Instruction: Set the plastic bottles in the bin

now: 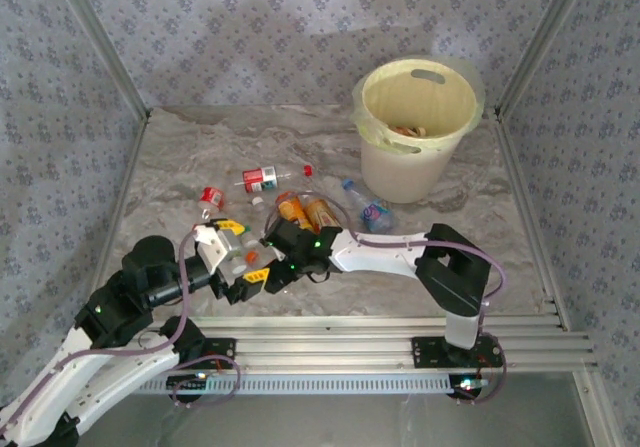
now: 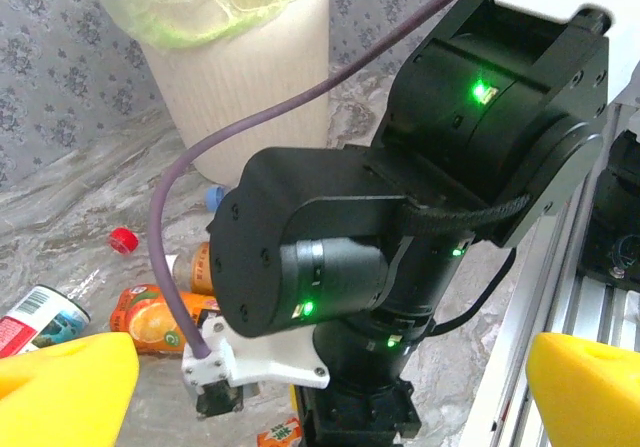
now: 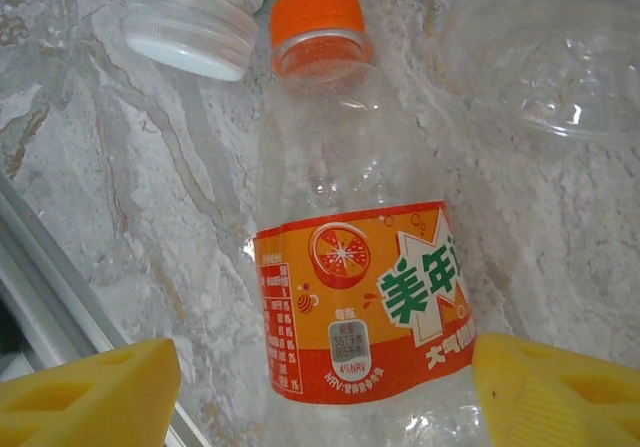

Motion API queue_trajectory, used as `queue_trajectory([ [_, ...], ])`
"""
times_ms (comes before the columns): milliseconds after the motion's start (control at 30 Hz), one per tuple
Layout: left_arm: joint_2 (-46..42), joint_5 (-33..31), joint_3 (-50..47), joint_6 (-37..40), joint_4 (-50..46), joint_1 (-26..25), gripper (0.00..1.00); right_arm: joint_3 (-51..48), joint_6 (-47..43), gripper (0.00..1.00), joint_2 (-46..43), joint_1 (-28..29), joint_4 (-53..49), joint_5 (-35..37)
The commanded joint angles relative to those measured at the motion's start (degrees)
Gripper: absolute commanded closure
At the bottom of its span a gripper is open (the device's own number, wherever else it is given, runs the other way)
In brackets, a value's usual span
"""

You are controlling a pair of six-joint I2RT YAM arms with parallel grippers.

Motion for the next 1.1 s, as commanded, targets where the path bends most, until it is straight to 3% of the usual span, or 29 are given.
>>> queue_trajectory([
  [0,0.42,-0.61,0.0,-0.66,1.17,-0.2,0.0,2.38,-0.31,0.21,2.61,0.79,-2.65,2.07],
  [333,0.71,-1.07,-0.07,-0.92,1.33,-0.11,0.0,4.39,-1.35,0.22,6.32,1.71,-4.95,3.85],
  [567,0.85,-0.98,-0.17,-0.92,1.7,0.31,0.0,3.76,-1.35,0.36,5.61,1.47,-4.35,3.13],
  [1067,5.97,2.66,0.82,-3.13,10.16,2.08,0.0,-4.58,-2.13,0.42,-10.77,-3.46,-4.62,1.03],
])
